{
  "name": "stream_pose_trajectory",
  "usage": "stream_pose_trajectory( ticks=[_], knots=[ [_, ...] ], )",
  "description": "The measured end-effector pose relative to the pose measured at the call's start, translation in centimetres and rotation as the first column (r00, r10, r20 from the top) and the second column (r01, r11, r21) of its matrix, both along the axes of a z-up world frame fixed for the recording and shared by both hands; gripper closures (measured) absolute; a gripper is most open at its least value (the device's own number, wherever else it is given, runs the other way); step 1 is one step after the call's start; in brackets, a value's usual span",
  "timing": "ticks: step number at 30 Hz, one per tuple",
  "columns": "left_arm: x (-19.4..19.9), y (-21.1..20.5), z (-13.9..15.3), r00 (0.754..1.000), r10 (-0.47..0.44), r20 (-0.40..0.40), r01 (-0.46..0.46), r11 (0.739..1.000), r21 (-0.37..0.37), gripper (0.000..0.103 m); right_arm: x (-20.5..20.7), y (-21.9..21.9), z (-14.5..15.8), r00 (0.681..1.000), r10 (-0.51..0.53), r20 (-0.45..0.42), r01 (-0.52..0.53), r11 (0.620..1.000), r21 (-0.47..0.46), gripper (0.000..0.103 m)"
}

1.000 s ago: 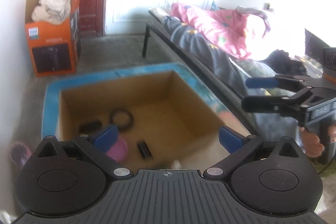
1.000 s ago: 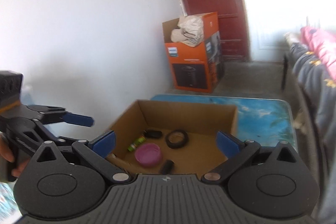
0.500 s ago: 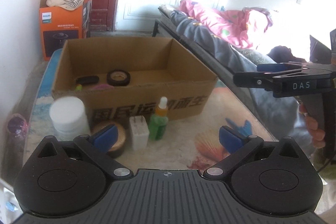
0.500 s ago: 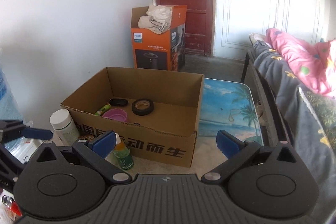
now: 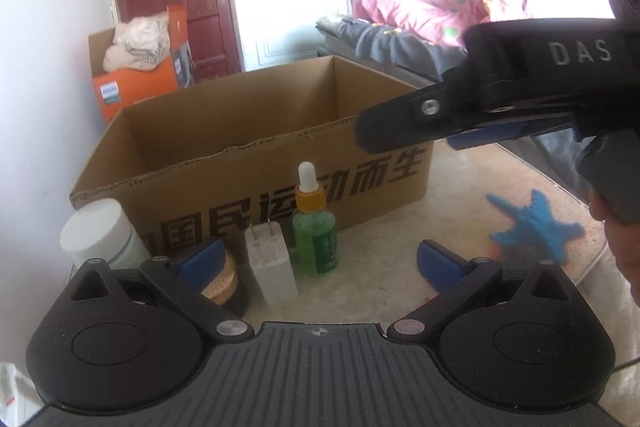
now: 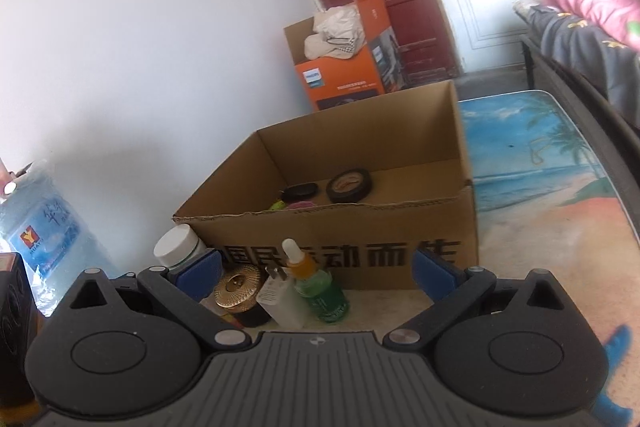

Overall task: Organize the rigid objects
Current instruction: 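Move the right gripper back toward the green dropper bottle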

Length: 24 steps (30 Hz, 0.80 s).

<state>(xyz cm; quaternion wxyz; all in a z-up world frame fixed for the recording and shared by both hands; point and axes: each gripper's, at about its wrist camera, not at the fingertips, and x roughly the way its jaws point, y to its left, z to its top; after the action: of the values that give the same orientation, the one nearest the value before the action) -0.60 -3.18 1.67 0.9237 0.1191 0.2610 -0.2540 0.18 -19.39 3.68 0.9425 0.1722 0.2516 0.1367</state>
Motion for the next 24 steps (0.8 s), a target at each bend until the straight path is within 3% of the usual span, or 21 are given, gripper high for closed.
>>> stream_pose_trajectory(
  ticks=[2,7,9,12,15,19,22,24],
  knots=[
    [0.2,-0.1,0.0,1.0,-0.006,0.021,0.006,1.0,-0.017,0.002,0.6,0.5,0.0,1.0,0.01,0.0,-0.01,1.0,-0.005,0.003],
    [0.9,-1.0,-0.2,0.999,-0.019,0.046,0.02,1.0,-0.022,0.014,2.3,1.4,-0.2,0.999,0.024,-0.022,-0.025,1.0,-0.006,0.026],
    [1.1,-1.4,-0.4,0.998,-0.029,0.047,0.029,1.0,-0.01,0.028,2.9,1.8,-0.5,0.999,0.026,-0.035,-0.027,1.0,-0.012,0.032],
    [1.5,-1.6,-1.0,0.999,-0.031,0.037,0.031,1.0,0.001,0.038,3.7,2.5,-0.8,0.998,0.036,-0.054,-0.038,0.999,-0.023,0.041],
    [2.1,-1.4,-1.2,0.999,-0.024,0.024,0.024,1.0,-0.011,0.045,4.4,3.0,-1.1,0.997,0.043,-0.071,-0.046,0.998,-0.038,0.049],
    [2.8,-1.0,-1.3,1.0,-0.015,-0.002,0.015,0.999,-0.043,0.049,5.5,3.3,-1.5,0.994,0.045,-0.1,-0.05,0.997,-0.05,0.071],
    [3.2,-1.1,-1.3,1.0,-0.018,-0.02,0.017,0.998,-0.057,0.056,6.0,3.4,-1.8,0.991,0.062,-0.116,-0.067,0.997,-0.036,0.079],
    [3.3,-1.0,-1.3,0.999,-0.021,-0.036,0.019,0.997,-0.072,0.057,5.9,3.4,-1.7,0.992,0.061,-0.114,-0.066,0.997,-0.04,0.079]
  ],
)
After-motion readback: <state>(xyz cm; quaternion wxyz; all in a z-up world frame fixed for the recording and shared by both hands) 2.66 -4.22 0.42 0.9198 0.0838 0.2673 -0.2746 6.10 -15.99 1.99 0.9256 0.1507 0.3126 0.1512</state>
